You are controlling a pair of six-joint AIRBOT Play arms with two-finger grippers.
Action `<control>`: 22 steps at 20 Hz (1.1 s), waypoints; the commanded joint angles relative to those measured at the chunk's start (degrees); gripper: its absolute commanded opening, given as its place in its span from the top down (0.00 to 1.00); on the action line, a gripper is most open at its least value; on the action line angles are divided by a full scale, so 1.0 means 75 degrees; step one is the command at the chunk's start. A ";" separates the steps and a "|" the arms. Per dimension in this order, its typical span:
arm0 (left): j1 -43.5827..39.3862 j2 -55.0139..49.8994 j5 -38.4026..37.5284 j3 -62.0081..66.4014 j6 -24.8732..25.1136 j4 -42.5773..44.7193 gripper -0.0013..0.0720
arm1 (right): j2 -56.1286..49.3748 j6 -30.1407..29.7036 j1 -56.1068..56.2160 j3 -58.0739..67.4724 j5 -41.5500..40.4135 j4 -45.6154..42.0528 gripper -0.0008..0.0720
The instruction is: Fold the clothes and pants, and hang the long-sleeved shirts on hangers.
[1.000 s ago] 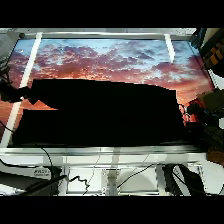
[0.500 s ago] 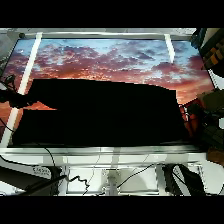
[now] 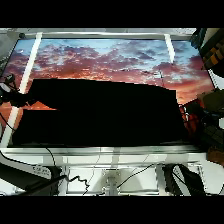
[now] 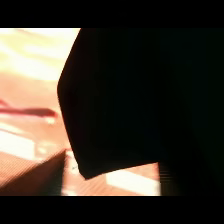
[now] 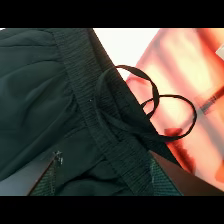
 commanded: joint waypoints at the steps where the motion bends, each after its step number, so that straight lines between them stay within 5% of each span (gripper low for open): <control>1: -0.0160 -0.0184 0.0329 -0.0003 -0.0050 -0.0029 0.73 | -0.0003 0.0003 0.0009 0.0003 0.0003 0.0219 0.14; 2: -0.0178 -0.0172 0.0565 0.0003 -0.0052 -0.0035 0.97 | -0.0003 0.0003 0.0009 0.0003 0.0000 0.0213 0.14; 10: -0.0015 0.0880 0.0577 0.0391 -0.0052 0.0883 0.97 | -0.0003 0.0003 0.0009 0.0003 -0.0149 0.0189 0.14; 18: 0.0318 0.1169 -0.2261 0.0388 -0.0026 0.1274 0.96 | -0.0003 -0.0003 0.0009 0.0003 -0.0149 0.0128 0.14; 19: 0.0321 0.1172 -0.2372 0.0388 -0.0026 0.1294 0.84 | -0.0003 -0.0003 0.0009 0.0003 -0.0143 0.0105 0.14; 20: 0.0321 0.1174 -0.2422 0.0388 -0.0026 0.1294 0.48 | -0.0003 -0.0003 0.0009 0.0003 -0.0143 0.0102 0.14; 21: 0.0321 0.1183 -0.2428 0.0388 -0.0032 0.1294 0.00 | -0.0003 -0.0006 0.0009 0.0003 -0.0146 0.0087 0.14; 22: 0.0312 0.1209 -0.2550 0.0391 -0.0061 0.1291 0.03 | -0.0003 -0.0006 0.0009 0.0003 -0.0146 0.0038 0.14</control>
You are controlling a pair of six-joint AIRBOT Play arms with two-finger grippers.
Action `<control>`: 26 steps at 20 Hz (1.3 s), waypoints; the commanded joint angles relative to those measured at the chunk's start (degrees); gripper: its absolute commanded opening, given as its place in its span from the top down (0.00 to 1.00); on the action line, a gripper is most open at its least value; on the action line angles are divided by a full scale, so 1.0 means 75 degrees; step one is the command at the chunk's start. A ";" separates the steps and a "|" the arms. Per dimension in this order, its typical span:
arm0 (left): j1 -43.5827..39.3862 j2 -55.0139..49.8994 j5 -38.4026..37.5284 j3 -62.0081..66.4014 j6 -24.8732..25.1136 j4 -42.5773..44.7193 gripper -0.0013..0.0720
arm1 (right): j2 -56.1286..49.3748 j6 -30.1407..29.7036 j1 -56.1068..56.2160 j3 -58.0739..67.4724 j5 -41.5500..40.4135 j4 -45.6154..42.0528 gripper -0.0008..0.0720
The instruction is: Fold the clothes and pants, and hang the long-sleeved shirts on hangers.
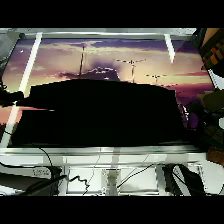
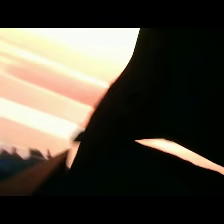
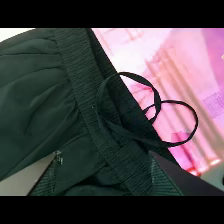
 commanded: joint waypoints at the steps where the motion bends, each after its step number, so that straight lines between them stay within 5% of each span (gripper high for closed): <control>1: -0.0012 0.0085 -0.0740 0.0009 -0.0023 0.0073 0.04 | 0.0000 -0.0006 0.0009 0.0006 -0.0003 -0.0181 0.14; 2: -0.0009 0.0143 -0.0950 0.0009 -0.0023 0.0079 0.17 | 0.0003 -0.0006 0.0009 0.0006 -0.0041 -0.0294 0.14; 4: 0.0012 0.0312 -0.1687 0.0009 0.0108 0.0175 0.88 | 0.0003 -0.0006 0.0009 0.0128 -0.0067 -0.0577 0.14; 5: 0.0052 0.0417 -0.1973 0.0009 0.0248 0.0187 0.97 | 0.0003 -0.0006 0.0009 0.0289 -0.0050 -0.0676 0.28; 8: 0.0239 0.0927 -0.2410 -0.0012 0.0495 0.0035 0.97 | 0.0006 -0.0015 0.0003 0.0962 0.0662 -0.1102 0.97; 13: 0.0988 0.2550 -0.2393 -0.0874 0.1311 -0.0495 0.97 | 0.0131 -0.1189 0.0003 0.1297 0.3322 -0.1370 0.97; 16: 0.2206 0.3815 -0.1553 -0.2492 0.1320 -0.1751 0.97 | 0.1000 -0.1268 0.0000 0.0749 0.4086 -0.1431 0.97; 19: 0.3287 0.4386 -0.1239 -0.3911 0.1166 -0.1743 0.97 | 0.2337 -0.0641 0.0003 -0.0466 0.4036 -0.1431 0.97; 20: 0.3518 0.4421 -0.0991 -0.4211 0.0813 -0.1982 0.91 | 0.2713 0.0160 0.0003 -0.0898 0.3812 -0.1480 0.95; 21: 0.3646 0.4401 -0.0930 -0.4366 0.0691 -0.2218 0.71 | 0.2943 0.0766 0.0003 -0.1201 0.3695 -0.1480 0.80; 22: 0.3669 0.4389 -0.0898 -0.4465 0.0694 -0.2308 0.34 | 0.3051 0.1201 0.0003 -0.1440 0.3590 -0.1480 0.57; 23: 0.3666 0.4368 -0.0839 -0.4517 0.0691 -0.2288 0.07 | 0.3057 0.1472 0.0003 -0.1594 0.3547 -0.1480 0.39; 26: 0.3666 0.4281 -0.0589 -0.4561 0.0688 -0.2294 0.06 | 0.2460 0.3042 0.0000 -0.1647 0.3488 -0.1376 0.34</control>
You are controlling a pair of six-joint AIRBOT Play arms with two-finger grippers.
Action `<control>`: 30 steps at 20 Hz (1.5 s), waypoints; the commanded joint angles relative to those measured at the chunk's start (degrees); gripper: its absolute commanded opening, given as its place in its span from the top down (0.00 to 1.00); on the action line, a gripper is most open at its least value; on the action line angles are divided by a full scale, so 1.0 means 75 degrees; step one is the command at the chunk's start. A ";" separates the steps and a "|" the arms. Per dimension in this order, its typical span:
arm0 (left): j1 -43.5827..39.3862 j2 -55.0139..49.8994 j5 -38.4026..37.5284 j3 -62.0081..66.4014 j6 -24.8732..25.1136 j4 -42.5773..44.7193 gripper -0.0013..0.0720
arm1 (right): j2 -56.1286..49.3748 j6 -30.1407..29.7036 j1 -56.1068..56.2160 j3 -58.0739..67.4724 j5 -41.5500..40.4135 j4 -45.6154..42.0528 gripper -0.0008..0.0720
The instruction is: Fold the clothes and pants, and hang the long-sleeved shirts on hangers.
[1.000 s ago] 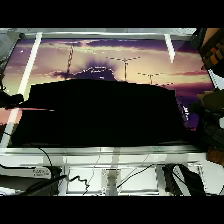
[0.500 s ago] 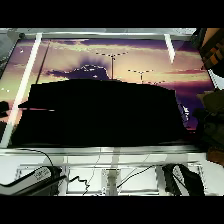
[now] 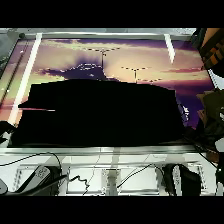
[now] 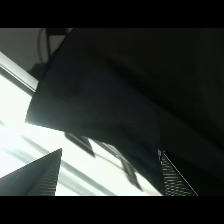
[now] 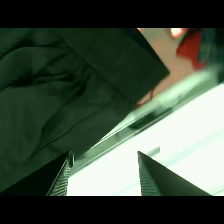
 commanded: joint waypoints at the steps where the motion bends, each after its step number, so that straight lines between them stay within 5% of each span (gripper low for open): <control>1: 0.0140 -0.0020 0.0402 -0.0224 -0.0096 -0.0169 0.06 | -0.0498 0.2087 0.0000 -0.0294 -0.0012 0.0154 0.34; 5: 0.0137 -0.0204 0.0697 -0.0227 -0.0093 -0.0169 0.06 | -0.2296 0.2535 0.0003 -0.0294 -0.0061 0.1029 0.25; 11: 0.0137 -0.0411 0.0935 -0.0227 -0.0093 -0.0166 0.06 | -0.4007 0.2328 0.0003 -0.0294 -0.1148 0.1087 0.27; 16: 0.0137 -0.0478 0.0930 -0.0227 -0.0093 -0.0166 0.06 | -0.4010 0.1641 0.0003 -0.0294 -0.2025 0.1064 0.56; 18: 0.0137 -0.0478 0.0836 -0.0227 -0.0093 -0.0166 0.06 | -0.4007 0.1635 0.0003 -0.0294 -0.2043 0.1061 0.89; 19: 0.0137 -0.0475 0.0714 -0.0227 -0.0093 -0.0157 0.06 | -0.3998 0.1585 0.0003 -0.0277 -0.2034 0.1061 0.97; 23: 0.0143 -0.0475 0.0192 -0.0227 -0.0213 0.0542 0.27 | -0.3252 0.0956 0.0009 -0.0143 -0.2022 0.1058 0.97; 27: 0.0152 -0.0475 0.0146 -0.0289 -0.0210 0.0644 0.24 | -0.1801 0.0915 0.0009 -0.0137 -0.2127 0.1061 0.97; 30: 0.0187 -0.0475 0.0119 -0.0577 -0.0216 0.0635 0.10 | -0.1163 0.0915 0.0009 -0.0137 -0.2142 0.1058 0.97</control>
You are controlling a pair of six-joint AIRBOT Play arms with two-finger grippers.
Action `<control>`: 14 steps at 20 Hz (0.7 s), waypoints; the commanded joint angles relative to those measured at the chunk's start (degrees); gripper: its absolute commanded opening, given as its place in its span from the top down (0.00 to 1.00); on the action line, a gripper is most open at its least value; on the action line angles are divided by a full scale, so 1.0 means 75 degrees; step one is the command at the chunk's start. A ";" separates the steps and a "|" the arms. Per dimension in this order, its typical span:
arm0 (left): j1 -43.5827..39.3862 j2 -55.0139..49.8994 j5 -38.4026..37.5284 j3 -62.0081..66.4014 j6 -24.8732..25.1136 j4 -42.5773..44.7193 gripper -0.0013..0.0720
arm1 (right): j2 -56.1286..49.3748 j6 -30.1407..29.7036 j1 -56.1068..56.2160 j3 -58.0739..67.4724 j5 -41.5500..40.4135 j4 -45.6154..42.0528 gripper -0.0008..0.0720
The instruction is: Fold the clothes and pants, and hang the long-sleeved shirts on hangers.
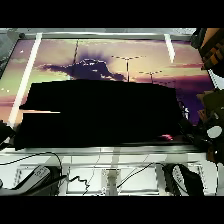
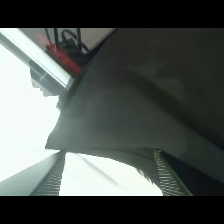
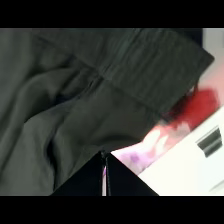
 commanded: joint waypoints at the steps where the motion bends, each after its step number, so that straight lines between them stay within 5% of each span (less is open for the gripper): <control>1: 0.0067 -0.0006 -0.0108 -0.0367 -0.0035 0.0090 0.10 | 0.0729 -0.0061 0.0009 0.0009 -0.0061 0.0006 0.97; 14: 0.0312 -0.0399 0.0635 -0.1335 -0.0632 -0.0108 0.10 | 0.0731 -0.0058 0.0009 0.0009 -0.0181 0.0020 0.97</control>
